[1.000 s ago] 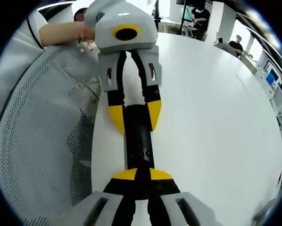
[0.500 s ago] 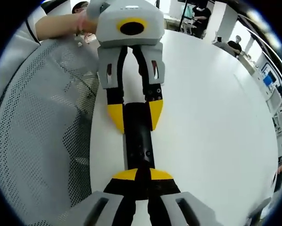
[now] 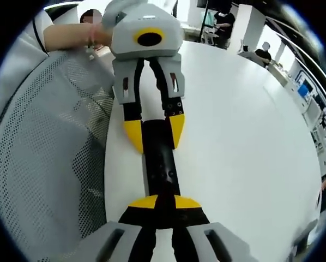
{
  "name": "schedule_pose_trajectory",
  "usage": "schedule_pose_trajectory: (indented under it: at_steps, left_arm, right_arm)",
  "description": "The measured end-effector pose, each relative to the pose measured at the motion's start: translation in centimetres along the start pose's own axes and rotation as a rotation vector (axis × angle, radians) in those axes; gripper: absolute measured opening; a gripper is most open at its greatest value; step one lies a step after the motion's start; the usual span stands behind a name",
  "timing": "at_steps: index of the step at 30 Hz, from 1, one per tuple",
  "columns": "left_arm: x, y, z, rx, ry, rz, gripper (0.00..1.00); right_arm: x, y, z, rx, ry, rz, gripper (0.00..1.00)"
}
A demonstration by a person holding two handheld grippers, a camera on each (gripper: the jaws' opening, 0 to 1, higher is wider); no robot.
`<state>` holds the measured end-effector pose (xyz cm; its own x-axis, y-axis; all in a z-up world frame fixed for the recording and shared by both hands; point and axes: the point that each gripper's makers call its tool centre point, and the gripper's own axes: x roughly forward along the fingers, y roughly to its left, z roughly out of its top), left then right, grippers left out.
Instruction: Press the specified remote control buttons in sequence, fully releasing each button before pressing the next.
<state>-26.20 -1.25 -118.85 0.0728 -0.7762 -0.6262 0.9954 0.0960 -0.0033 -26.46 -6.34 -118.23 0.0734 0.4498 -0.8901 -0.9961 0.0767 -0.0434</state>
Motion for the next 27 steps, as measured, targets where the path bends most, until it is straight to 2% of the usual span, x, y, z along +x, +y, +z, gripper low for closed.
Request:
schedule_pose_trajectory:
  at_steps: [4,5,6,7,9,12,17,19,23,27]
  left_arm:
    - [0.03,0.0,0.04,0.001,0.005,0.001,0.24]
    - [0.03,-0.01,0.04,0.002,0.005,0.0,0.24]
    - [0.04,-0.01,0.04,0.001,0.005,0.0,0.24]
    - [0.04,-0.01,0.05,0.001,0.004,-0.001,0.24]
    - [0.06,-0.02,0.08,0.001,0.004,-0.003,0.24]
    - [0.06,-0.03,0.11,0.001,0.004,-0.003,0.24]
    - [0.06,-0.01,0.11,0.004,0.006,-0.002,0.24]
    - [0.05,-0.01,0.11,0.005,0.009,-0.002,0.24]
    - [0.04,-0.01,0.13,0.006,0.01,-0.003,0.24]
    - [0.03,0.0,0.12,0.005,0.008,-0.004,0.24]
  right_arm:
    - [0.19,-0.04,0.1,-0.028,0.036,-0.014,0.06]
    - [0.25,-0.04,0.09,-0.011,0.059,-0.022,0.06]
    - [0.27,-0.07,0.04,-0.047,0.079,-0.023,0.06]
    - [0.33,0.01,0.05,-0.021,0.099,-0.036,0.06]
    - [0.45,0.06,0.08,-0.063,0.118,-0.04,0.06]
    - [0.31,-0.22,-0.02,0.012,0.104,-0.036,0.06]
    - [0.09,-0.06,-0.07,-0.051,0.053,-0.03,0.06]
    - [0.06,-0.19,-0.05,-0.024,0.04,-0.027,0.06]
    - [-0.07,-0.13,-0.17,-0.022,0.012,-0.025,0.06]
    - [-0.4,-0.17,-0.8,0.004,0.009,-0.023,0.04]
